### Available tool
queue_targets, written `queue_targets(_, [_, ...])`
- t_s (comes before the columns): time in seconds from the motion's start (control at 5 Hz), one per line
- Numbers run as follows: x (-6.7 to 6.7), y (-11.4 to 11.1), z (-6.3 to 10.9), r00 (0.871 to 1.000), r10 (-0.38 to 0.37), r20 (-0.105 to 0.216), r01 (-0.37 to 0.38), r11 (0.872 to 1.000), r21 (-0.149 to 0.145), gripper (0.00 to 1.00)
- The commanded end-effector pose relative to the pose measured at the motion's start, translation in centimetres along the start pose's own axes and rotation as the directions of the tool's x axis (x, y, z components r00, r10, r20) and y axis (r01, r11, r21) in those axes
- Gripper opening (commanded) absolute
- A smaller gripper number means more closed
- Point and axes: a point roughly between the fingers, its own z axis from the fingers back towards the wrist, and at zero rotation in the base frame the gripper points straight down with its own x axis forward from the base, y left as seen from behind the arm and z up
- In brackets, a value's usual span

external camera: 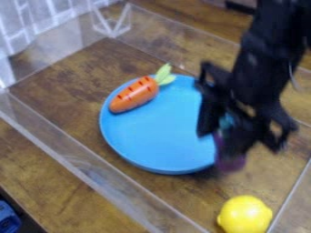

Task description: Put the lemon on the blue tray

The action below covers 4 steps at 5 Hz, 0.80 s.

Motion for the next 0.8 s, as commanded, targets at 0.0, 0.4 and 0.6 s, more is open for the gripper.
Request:
queue_targets(0.0, [0.7,-0.9,0.6,0.997,-0.009,0.082,0.010,1.000,-0.013,1.00])
queue_targets(0.4, [1.0,-4.0,-2.3,0.990,-0.098,0.103,0.101,0.995,-0.026,1.00])
queue_targets(0.6, [1.2,-5.2,-4.2,0.983,-0.150,0.106,0.154,0.988,-0.032,1.00])
